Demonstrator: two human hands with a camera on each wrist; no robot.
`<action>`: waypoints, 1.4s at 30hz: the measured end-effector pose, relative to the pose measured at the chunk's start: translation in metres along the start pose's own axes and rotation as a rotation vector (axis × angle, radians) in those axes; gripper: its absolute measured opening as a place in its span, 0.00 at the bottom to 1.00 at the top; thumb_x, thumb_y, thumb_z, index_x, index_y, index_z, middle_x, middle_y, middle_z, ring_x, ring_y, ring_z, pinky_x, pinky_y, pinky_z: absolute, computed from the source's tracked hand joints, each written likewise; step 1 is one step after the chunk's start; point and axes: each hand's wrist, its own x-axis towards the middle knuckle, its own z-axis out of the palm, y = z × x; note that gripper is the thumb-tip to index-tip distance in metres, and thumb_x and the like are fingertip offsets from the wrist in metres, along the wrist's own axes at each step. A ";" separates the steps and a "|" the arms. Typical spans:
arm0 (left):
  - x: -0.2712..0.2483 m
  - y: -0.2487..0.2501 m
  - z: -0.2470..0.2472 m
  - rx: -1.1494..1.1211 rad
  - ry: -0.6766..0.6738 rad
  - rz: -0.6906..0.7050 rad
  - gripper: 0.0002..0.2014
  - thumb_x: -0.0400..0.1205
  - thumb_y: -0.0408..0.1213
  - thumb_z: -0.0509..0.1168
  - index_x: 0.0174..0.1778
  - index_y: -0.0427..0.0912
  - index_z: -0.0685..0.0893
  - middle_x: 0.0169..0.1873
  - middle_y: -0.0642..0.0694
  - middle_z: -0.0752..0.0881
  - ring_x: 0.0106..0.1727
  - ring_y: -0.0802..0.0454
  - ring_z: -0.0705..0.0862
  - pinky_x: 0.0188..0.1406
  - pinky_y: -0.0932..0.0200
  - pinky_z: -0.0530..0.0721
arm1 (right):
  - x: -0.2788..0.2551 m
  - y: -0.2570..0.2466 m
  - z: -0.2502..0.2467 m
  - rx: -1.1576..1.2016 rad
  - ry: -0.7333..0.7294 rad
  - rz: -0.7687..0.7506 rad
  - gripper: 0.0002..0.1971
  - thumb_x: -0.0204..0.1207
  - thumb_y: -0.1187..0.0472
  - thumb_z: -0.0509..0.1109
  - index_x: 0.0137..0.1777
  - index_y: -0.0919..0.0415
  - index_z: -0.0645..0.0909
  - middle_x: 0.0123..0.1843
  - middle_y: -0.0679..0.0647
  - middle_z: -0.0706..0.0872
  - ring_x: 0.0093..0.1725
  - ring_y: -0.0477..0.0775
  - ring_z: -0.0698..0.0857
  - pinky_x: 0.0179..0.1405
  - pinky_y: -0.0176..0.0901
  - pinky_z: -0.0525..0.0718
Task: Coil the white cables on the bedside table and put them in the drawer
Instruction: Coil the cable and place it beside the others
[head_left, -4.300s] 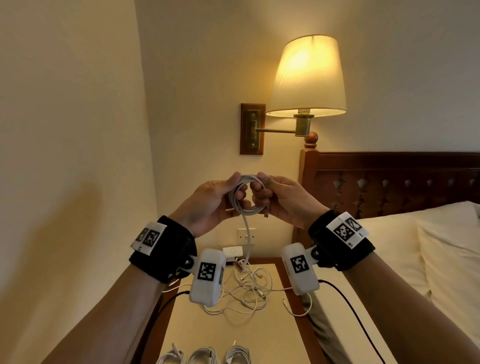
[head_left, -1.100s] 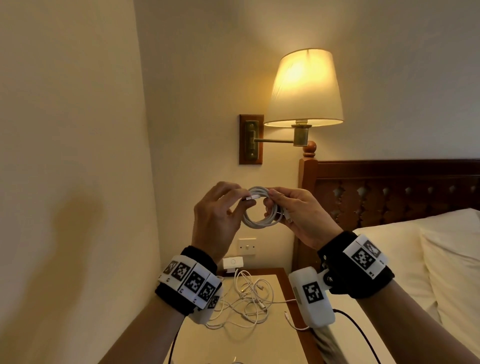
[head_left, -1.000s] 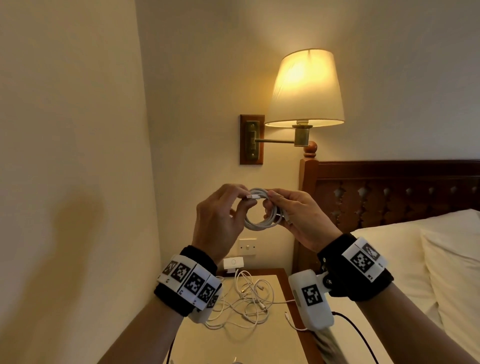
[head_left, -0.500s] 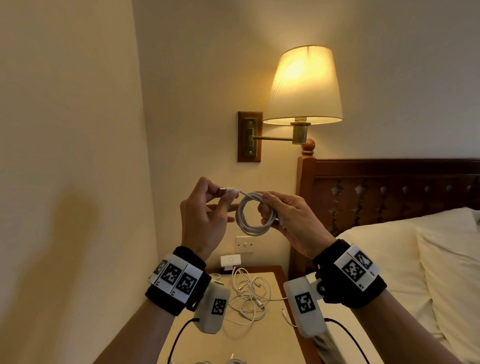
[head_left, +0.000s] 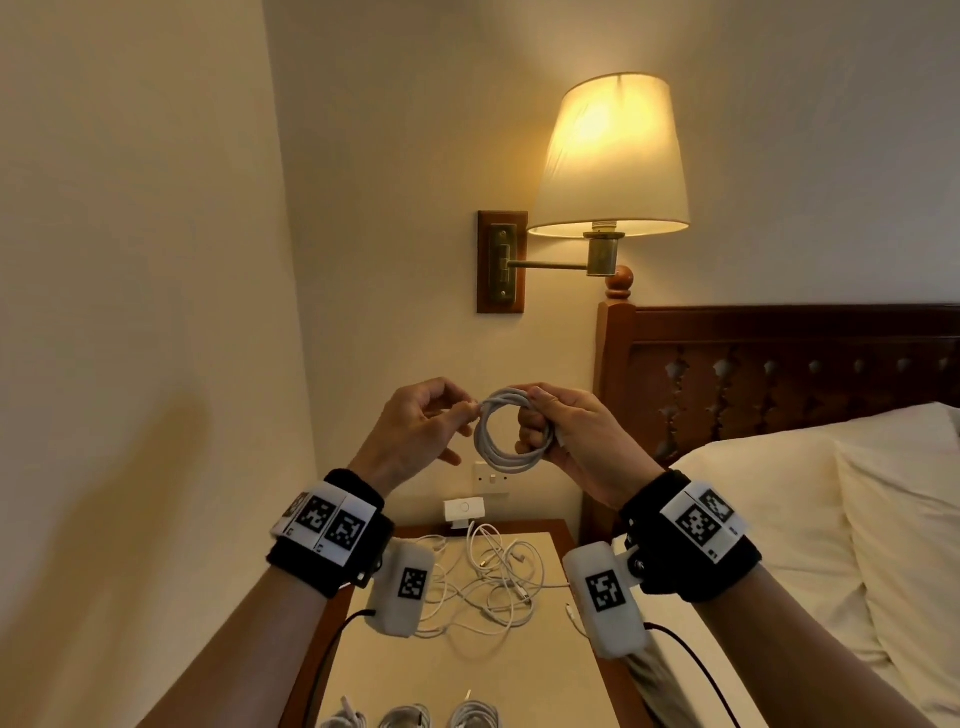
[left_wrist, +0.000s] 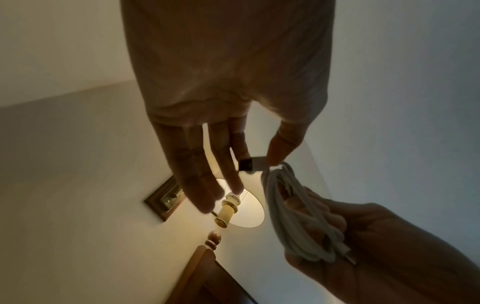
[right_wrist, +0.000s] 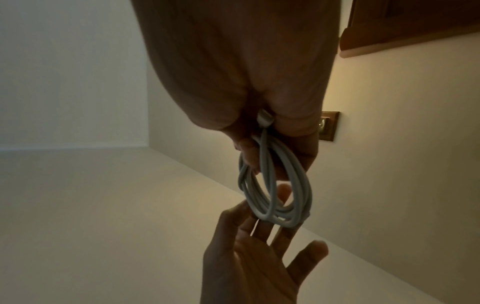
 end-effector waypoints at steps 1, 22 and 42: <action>0.000 0.001 0.000 0.000 -0.020 -0.019 0.06 0.84 0.37 0.64 0.50 0.38 0.83 0.46 0.40 0.89 0.49 0.43 0.88 0.35 0.52 0.88 | 0.002 0.000 0.001 -0.019 0.002 0.002 0.17 0.90 0.61 0.51 0.65 0.69 0.79 0.32 0.50 0.73 0.30 0.47 0.73 0.39 0.42 0.77; -0.006 -0.004 0.027 -0.158 -0.124 -0.318 0.21 0.84 0.55 0.54 0.42 0.45 0.86 0.36 0.49 0.83 0.44 0.51 0.77 0.48 0.49 0.70 | 0.008 0.028 -0.004 -0.015 0.017 0.064 0.15 0.89 0.64 0.51 0.61 0.67 0.79 0.32 0.51 0.72 0.29 0.46 0.69 0.35 0.39 0.72; -0.083 -0.099 0.082 -0.093 -0.135 -0.204 0.10 0.82 0.40 0.68 0.54 0.38 0.88 0.38 0.51 0.87 0.32 0.70 0.81 0.33 0.75 0.76 | -0.053 0.124 -0.027 -0.141 0.092 0.241 0.17 0.90 0.62 0.50 0.57 0.63 0.82 0.32 0.52 0.71 0.28 0.46 0.70 0.32 0.39 0.75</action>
